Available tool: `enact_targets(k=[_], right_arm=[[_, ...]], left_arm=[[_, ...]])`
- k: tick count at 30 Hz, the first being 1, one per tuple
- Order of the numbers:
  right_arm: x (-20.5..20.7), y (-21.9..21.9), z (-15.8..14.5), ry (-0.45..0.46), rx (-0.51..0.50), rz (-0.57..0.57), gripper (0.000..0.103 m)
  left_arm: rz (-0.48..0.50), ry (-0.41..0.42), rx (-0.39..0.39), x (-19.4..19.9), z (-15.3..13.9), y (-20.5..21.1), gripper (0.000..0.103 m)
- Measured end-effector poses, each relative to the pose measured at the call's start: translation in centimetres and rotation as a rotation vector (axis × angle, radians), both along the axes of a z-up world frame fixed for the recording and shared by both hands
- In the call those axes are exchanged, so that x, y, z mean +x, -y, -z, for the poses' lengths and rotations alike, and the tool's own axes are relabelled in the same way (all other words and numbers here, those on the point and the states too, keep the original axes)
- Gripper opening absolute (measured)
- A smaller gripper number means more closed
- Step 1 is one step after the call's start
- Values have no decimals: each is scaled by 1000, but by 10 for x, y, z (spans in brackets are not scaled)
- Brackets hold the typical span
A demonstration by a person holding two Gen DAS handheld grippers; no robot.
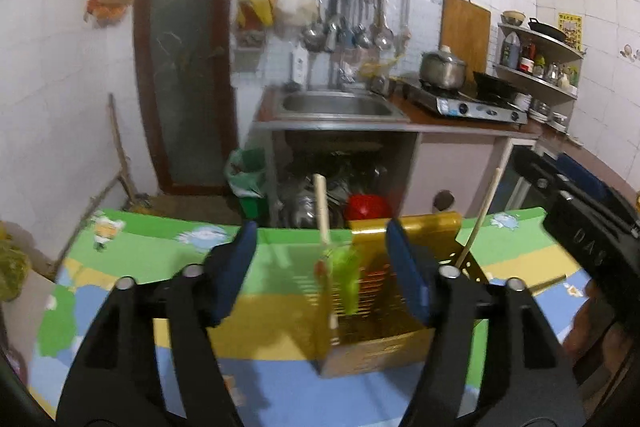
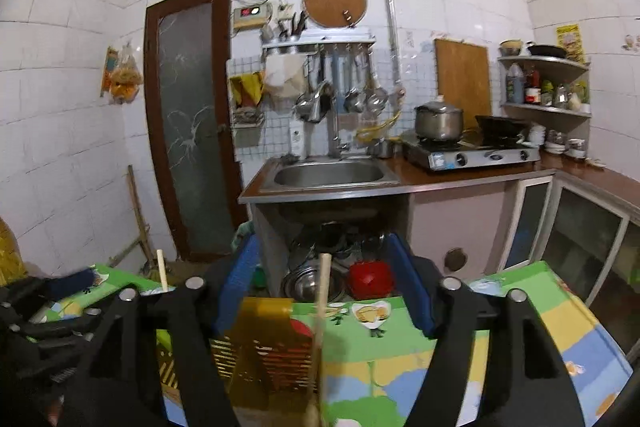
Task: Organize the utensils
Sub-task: 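Drop the fork and chopsticks into the yellow holder, opening both tools, then move both open tools back down toward the remaining chopsticks and spoon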
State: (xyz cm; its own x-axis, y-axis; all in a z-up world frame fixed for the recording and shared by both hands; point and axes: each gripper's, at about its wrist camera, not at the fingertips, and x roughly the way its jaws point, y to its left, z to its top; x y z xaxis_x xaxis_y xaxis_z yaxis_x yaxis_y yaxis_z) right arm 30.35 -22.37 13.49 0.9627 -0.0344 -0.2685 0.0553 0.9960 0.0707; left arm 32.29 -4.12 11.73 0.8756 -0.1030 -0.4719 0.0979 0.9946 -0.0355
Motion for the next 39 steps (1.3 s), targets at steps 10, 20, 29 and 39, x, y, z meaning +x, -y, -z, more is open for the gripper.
enact_targets(k=[10,20,29,39], right_arm=[[-67,16,0,-122,-46,-1,73],[-125,23,43,-224,-58,-11,74],[-153,33,81,-315,-44,5,79],[-160,43,148,-475,5,59,81]], left_arm=[[-111,17,-24,-81,-10,-46,98],[-142,-64,34,-136,42,-45,98],[-144,-159,51,-160,91,-38,97],[-122,-298,81,-164,139,-24,97]])
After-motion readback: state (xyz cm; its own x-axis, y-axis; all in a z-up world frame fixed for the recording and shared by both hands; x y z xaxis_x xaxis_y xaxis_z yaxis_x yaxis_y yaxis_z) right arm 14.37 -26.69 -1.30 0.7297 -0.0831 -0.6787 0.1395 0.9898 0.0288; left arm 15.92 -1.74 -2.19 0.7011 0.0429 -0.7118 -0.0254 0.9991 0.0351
